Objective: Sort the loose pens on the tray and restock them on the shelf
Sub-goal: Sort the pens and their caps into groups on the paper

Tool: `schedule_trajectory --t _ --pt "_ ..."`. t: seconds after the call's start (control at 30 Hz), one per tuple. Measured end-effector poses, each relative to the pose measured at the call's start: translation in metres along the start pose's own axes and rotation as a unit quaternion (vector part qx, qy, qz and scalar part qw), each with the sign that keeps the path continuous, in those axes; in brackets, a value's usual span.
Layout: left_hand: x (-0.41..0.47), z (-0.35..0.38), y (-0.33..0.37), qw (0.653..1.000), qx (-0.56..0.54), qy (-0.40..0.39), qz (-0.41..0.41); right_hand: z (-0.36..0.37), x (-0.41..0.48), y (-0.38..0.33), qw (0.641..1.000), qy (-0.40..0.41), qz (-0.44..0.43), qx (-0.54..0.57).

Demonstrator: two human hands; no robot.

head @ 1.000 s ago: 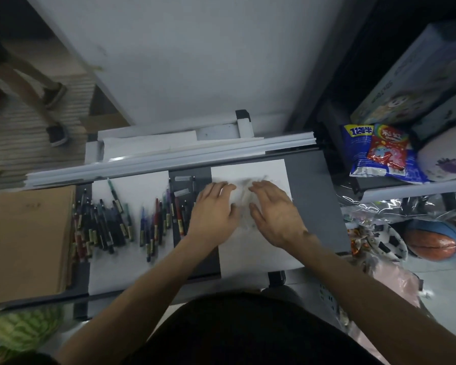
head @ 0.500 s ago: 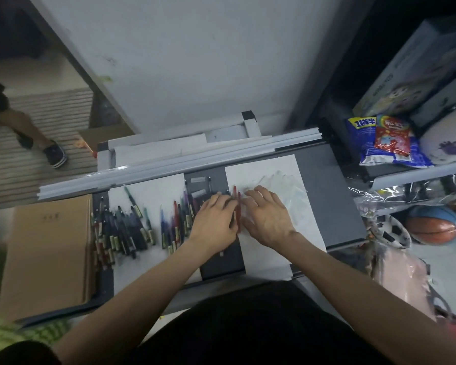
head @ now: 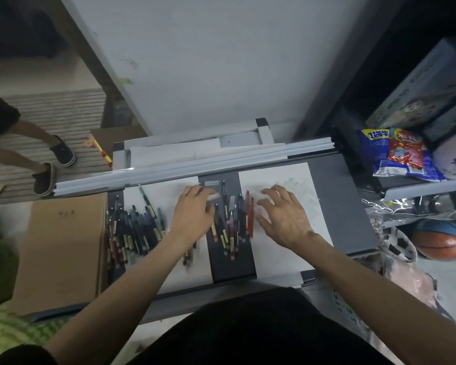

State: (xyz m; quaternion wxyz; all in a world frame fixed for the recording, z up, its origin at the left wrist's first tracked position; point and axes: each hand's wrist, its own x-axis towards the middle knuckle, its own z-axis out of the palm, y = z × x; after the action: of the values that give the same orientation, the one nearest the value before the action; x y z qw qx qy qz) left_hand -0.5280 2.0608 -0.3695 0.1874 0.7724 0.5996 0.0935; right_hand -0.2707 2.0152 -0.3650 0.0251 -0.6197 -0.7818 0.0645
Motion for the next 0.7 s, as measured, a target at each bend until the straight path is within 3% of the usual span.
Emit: schedule_trajectory --t 0.27,0.53,0.63,0.7 --pt "0.027 0.004 -0.002 0.999 0.007 -0.031 -0.005 0.005 0.057 -0.054 0.999 -0.030 0.004 0.041" --pt "0.032 0.014 -0.011 0.998 -0.051 -0.024 -0.030 0.013 0.077 -0.062 0.994 -0.085 0.037 0.065" --pt "0.030 0.008 -0.011 0.981 -0.158 0.005 -0.114 0.016 0.078 -0.062 0.988 -0.080 0.065 0.111" --pt "0.028 -0.003 -0.006 0.935 -0.282 0.027 -0.213 0.019 0.077 -0.063 0.981 -0.070 0.097 0.152"
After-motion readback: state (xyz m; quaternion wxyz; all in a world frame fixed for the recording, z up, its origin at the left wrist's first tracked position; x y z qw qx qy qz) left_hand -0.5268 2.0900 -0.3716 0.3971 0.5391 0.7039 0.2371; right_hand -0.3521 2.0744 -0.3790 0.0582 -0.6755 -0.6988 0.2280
